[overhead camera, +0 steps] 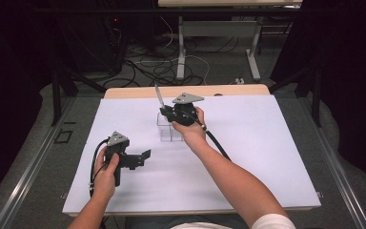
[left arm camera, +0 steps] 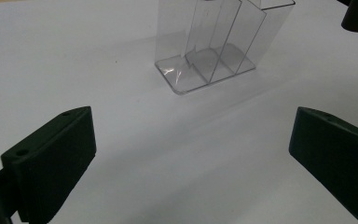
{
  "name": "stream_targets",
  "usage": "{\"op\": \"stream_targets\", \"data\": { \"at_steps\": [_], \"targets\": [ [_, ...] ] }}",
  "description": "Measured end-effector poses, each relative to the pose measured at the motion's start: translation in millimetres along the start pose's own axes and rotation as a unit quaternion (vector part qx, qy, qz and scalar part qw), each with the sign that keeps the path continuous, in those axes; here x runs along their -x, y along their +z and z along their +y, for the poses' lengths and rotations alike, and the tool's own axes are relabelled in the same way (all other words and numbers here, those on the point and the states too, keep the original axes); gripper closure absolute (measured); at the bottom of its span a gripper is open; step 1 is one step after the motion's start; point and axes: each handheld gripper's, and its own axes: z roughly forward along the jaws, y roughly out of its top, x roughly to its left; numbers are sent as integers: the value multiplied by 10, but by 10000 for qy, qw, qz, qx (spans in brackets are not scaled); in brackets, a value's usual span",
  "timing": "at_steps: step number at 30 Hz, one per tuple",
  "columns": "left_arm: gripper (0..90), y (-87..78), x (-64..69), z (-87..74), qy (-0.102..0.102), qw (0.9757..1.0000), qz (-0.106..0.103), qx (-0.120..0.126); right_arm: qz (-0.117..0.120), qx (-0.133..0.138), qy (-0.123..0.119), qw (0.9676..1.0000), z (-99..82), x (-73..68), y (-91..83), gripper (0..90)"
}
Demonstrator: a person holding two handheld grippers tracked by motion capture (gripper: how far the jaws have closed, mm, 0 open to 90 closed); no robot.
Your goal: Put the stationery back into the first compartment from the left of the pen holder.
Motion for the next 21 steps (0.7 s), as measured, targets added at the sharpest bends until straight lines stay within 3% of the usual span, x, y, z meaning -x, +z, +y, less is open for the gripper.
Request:
{"op": "stream_targets", "data": {
  "at_steps": [11, 21],
  "targets": [
    [7, 8, 0, -2, -4, 10000, -27, -31, -23, -318, -64, 9995, -78, -49, 105, 794],
    [7, 16, 3, -4, 50, 10000, 11, -53, -105, -417, -137, 9990, -110, -50, 126, 772]
  ]
}}
